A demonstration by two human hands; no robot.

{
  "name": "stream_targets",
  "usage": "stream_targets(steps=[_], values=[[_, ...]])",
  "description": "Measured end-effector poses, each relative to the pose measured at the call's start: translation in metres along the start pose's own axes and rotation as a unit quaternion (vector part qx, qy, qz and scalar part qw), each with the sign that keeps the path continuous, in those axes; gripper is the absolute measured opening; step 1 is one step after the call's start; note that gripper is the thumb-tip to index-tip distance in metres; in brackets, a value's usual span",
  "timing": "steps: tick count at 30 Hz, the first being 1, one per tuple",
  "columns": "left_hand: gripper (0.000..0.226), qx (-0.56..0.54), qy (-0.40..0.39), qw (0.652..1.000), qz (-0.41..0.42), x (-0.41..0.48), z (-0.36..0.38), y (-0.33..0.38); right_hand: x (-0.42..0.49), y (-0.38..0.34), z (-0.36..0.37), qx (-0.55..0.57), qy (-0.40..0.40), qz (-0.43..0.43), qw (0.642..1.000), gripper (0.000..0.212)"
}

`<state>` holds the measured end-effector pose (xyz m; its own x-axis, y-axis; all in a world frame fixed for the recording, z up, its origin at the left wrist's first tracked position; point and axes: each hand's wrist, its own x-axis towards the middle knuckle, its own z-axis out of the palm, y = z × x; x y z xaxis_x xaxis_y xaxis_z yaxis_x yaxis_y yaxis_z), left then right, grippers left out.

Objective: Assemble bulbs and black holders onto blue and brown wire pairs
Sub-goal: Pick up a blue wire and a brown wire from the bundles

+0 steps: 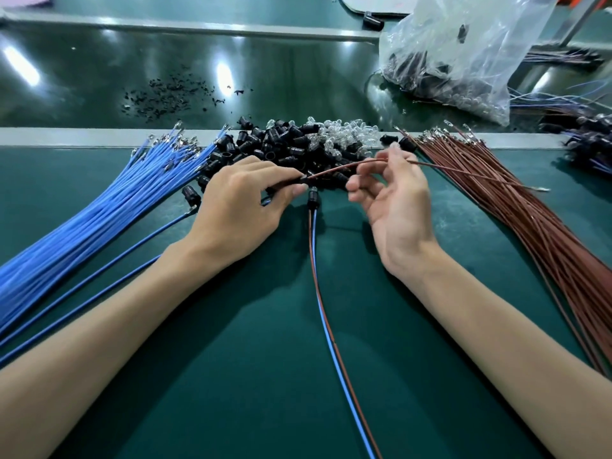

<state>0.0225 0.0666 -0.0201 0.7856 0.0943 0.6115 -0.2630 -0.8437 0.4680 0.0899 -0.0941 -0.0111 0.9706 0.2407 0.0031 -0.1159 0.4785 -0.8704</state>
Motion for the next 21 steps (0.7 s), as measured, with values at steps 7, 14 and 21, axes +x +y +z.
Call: stream_targets(steps=[7,14,21], values=[[0.019,0.102,0.011,0.992,0.075,-0.0056,0.0039,0.0046,-0.0066,0.0043,-0.0007,-0.196,-0.075,-0.056,0.976,0.012],[0.018,0.093,0.014,0.993,0.069,-0.0050,0.0030,0.0057,-0.0009,0.0000,-0.0013,-0.097,-0.004,-0.040,0.994,0.016],[0.020,0.079,0.008,0.995,0.059,-0.0052,0.0008,0.0066,-0.0001,-0.0008,-0.0025,-0.025,-0.004,-0.017,1.000,0.021]])
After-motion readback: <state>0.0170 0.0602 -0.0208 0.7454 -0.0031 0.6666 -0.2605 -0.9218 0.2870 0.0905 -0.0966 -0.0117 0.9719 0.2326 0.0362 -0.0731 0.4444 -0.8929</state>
